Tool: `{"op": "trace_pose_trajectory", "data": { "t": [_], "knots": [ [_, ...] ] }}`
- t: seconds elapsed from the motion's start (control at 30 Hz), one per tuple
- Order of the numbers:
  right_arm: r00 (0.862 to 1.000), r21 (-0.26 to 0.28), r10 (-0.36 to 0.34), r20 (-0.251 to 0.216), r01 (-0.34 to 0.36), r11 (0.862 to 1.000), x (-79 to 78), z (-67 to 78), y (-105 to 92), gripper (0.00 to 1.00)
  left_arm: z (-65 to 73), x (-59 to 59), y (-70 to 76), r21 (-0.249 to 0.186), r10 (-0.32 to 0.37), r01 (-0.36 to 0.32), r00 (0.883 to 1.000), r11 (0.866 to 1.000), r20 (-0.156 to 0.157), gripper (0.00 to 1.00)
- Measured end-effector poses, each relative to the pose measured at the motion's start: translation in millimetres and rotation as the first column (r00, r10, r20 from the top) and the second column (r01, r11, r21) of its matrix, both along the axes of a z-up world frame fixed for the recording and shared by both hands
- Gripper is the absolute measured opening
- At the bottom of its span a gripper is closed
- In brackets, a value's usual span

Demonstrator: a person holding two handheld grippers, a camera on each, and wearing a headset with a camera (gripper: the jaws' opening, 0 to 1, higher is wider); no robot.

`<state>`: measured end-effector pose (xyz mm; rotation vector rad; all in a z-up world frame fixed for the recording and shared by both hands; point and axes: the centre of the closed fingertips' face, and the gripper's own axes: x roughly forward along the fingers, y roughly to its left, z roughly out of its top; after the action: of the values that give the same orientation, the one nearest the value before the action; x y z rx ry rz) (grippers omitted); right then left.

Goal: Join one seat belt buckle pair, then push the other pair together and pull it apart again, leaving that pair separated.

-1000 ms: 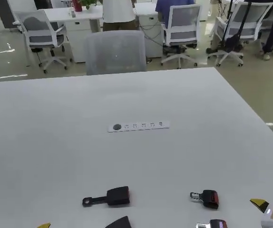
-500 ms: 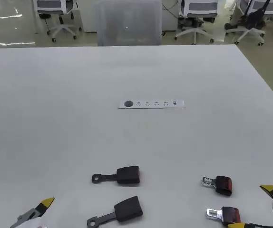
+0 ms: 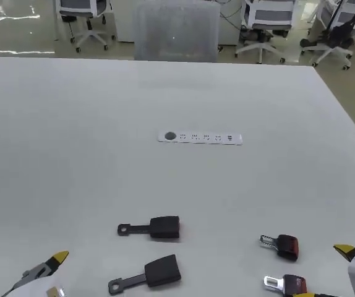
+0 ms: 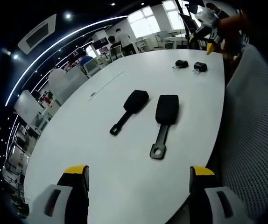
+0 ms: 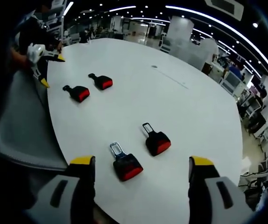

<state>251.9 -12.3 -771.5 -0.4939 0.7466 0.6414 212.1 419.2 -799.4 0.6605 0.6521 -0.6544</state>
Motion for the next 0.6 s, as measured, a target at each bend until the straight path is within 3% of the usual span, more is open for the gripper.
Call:
{"op": "trace_pose_trajectory", "data": {
  "t": [0.2,0.3,0.43,0.6],
  "knots": [
    [1.000,-0.014,0.011,-0.002,-0.011,1.000,-6.3,-2.2,-1.2,0.84,-1.3,-1.5,0.1,0.002,0.004,-0.004,1.000,1.000,-0.014,0.89],
    [0.999,0.021,0.001,0.047,-0.002,1.000,-3.1,5.0,3.8,0.85,-6.5,-4.8,0.5,0.011,0.005,-0.005,0.999,1.000,-0.042,0.90],
    [0.999,-0.025,0.023,0.042,-0.022,0.999,-5.7,1.1,4.7,0.89,-4.1,-3.8,-0.7,0.002,0.005,-0.005,0.999,1.000,-0.035,0.90],
    [0.999,-0.022,0.014,0.049,-0.013,1.000,-6.1,0.1,7.1,0.91,-4.7,-4.8,-1.9,-0.004,0.001,-0.001,0.999,1.000,-0.039,0.90]
  ]
}}
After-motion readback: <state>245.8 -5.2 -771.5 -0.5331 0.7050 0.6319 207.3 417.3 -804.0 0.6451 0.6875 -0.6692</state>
